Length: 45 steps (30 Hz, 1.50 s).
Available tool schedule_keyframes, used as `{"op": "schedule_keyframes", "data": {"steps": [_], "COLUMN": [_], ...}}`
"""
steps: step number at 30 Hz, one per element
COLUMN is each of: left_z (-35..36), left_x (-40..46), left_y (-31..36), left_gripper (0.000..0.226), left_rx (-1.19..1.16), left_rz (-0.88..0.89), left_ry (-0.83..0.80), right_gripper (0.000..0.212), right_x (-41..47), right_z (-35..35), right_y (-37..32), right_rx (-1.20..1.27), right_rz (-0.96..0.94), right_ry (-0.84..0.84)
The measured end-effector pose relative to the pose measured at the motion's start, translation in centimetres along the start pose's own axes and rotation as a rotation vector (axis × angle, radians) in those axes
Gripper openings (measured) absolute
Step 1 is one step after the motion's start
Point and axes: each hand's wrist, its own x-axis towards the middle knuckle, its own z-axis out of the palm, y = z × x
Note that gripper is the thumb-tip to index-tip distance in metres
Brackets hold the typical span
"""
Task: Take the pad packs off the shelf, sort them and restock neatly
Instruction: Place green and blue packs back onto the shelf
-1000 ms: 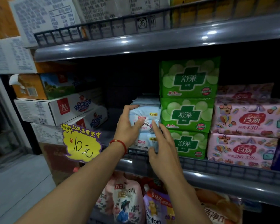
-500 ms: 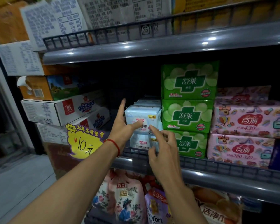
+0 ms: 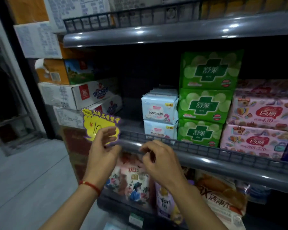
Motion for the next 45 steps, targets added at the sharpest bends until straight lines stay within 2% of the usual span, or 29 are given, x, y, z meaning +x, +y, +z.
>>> {"op": "schedule_keyframes", "data": {"steps": [3, 10, 12, 13, 16, 19, 22, 24, 27, 30, 32, 34, 38, 40, 43, 45], "left_z": [-4.8, -17.6, -20.0, -20.8, -21.8, -21.1, -19.8, -19.0, -18.1, -17.1, -16.3, -15.4, -14.6, -14.9, -15.9, -16.7], "left_x": [-5.0, -19.3, -23.2, -25.0, -29.9, -33.5, -36.0, -37.0, -38.2, -39.7, -41.8, -44.0, -42.3, -42.5, -42.2, -41.9], "left_y": [-3.9, -14.2, -16.6, -17.6, -20.9, -24.0, -26.4, -27.8, -29.8, -32.1, -34.9, -37.6, -35.9, -35.7, -34.4, -33.2], "left_gripper": [0.045, 0.030, 0.028, 0.028, 0.028, 0.037, 0.061, 0.082, 0.102, 0.092, 0.098, 0.097, 0.074, 0.060, 0.062, 0.060], "left_rx": [0.030, 0.275, 0.339, 0.354, 0.374, 0.360, 0.321, 0.302, 0.262, 0.152, 0.095, 0.068, 0.024, 0.015, -0.014, -0.081], "left_rz": [-0.204, -0.782, -0.902, -0.963, -1.123, -1.258, -1.377, -1.393, -1.468, -1.615, -1.672, -1.672, -1.653, -1.656, -1.640, -1.632], "left_ry": [0.047, 0.065, 0.050, 0.041, -0.007, -0.052, -0.059, -0.032, 0.003, 0.067, 0.099, 0.142, 0.227, 0.279, 0.340, 0.401], "right_gripper": [0.026, 0.031, 0.026, 0.021, 0.019, 0.024, 0.032, 0.036, 0.028, 0.030, 0.041, 0.052, 0.075, 0.075, 0.061, 0.060], "right_x": [-2.1, -6.5, -6.6, -6.7, -7.5, -11.1, -17.5, -21.9, -25.7, -27.1, -27.7, -28.4, -29.2, -29.8, -30.3, -30.4], "right_z": [3.4, 13.7, 16.9, 18.4, 23.0, 27.7, 31.8, 33.7, 34.7, 34.9, 35.3, 36.3, 38.4, 38.8, 38.9, 38.7], "right_y": [-1.2, -5.7, -6.6, -7.0, -7.1, -6.0, -4.1, -2.7, -0.8, 1.2, 1.9, 1.9, 1.2, 1.1, 1.3, 1.4], "right_rx": [-0.028, -0.195, -0.260, -0.278, -0.315, -0.299, -0.341, -0.347, -0.347, -0.317, -0.292, -0.274, -0.334, -0.382, -0.371, -0.313], "right_rz": [0.035, 0.000, 0.023, 0.038, 0.097, 0.304, 0.472, 0.585, 0.744, 0.835, 0.845, 0.836, 0.842, 0.825, 0.809, 0.846], "right_ry": [-0.329, -1.152, -1.317, -1.344, -1.346, -1.322, -1.287, -1.282, -1.261, -1.196, -1.178, -1.180, -1.143, -1.154, -1.181, -1.175]}}
